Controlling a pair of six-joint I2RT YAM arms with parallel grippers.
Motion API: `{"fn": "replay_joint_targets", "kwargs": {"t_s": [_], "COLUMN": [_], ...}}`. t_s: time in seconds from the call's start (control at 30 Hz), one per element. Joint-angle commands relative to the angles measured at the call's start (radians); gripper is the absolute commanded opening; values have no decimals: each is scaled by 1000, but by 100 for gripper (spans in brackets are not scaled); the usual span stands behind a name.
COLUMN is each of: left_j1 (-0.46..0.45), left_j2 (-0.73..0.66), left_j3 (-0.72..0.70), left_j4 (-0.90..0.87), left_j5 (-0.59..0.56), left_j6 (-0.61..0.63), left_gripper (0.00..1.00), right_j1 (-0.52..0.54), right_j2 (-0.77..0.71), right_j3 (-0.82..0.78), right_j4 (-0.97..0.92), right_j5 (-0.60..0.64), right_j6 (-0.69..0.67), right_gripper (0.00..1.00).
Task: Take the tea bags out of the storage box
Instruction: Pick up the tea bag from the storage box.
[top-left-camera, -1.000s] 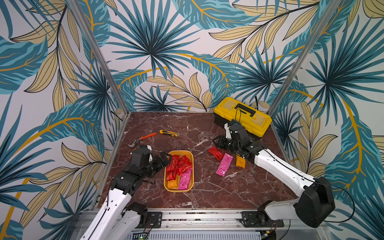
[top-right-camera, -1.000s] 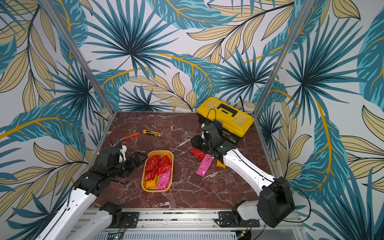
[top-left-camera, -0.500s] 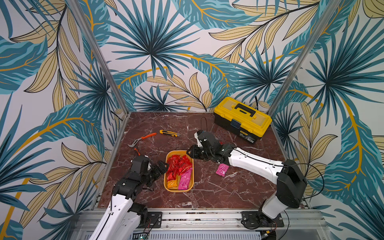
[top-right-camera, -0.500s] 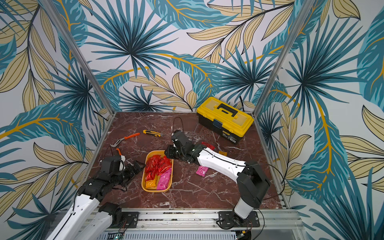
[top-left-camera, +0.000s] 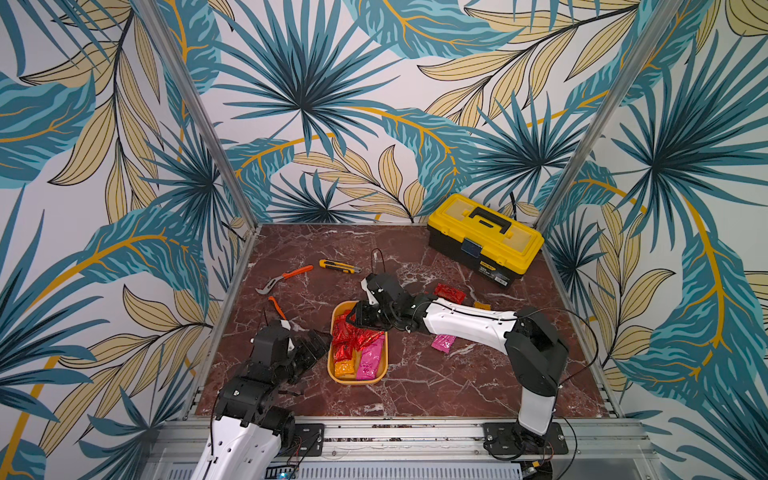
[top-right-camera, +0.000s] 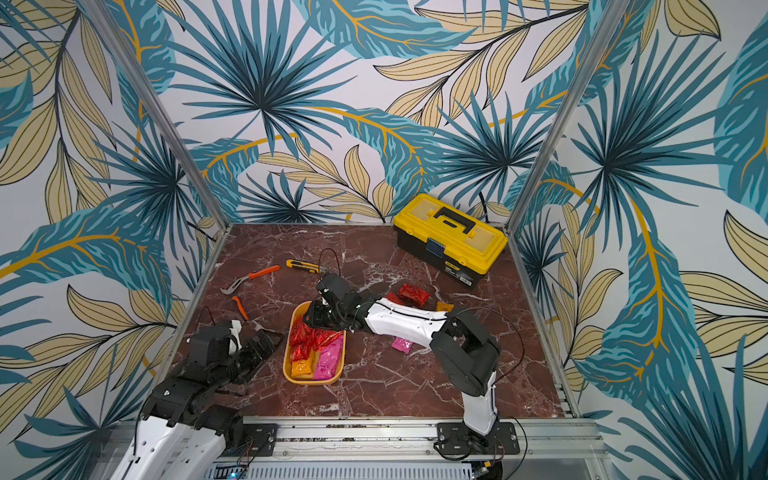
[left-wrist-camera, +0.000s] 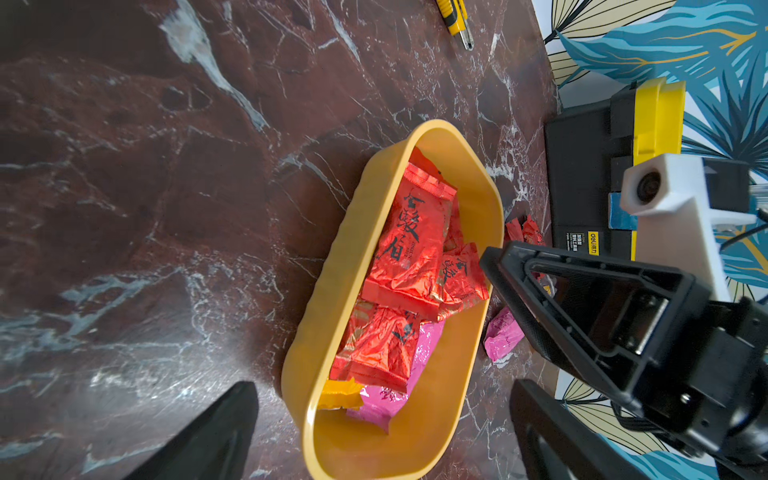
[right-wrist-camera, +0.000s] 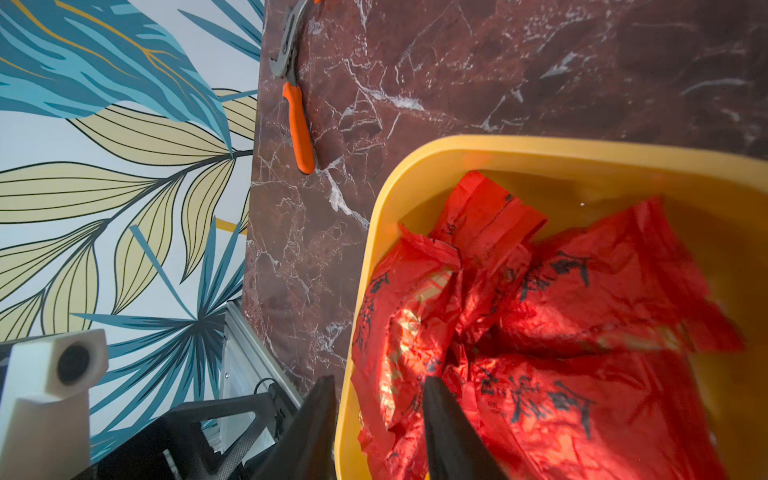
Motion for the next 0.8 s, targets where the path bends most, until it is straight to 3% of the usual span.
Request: {"fn": "replay_joint_targets", "kwargs": {"t_s": [0.0,0.27,0.77], "left_j1": [9,9,9], "left_j2": [-15,-12,-50], "left_j3": [-30,-24,37], "left_j4": [-35,-29,-73], "left_j5": [-10,-6,-35], "left_j6": [-12,-12,-11], "left_gripper": [100,100,100], "right_j1": [7,12,17], "right_j2": [30,58,105], "right_j3": [12,17,37], "right_j4": [26,19,59], "right_j5": [-5,3,-46], "right_j6": [21,26,45], "right_gripper": [42,58,65]}}
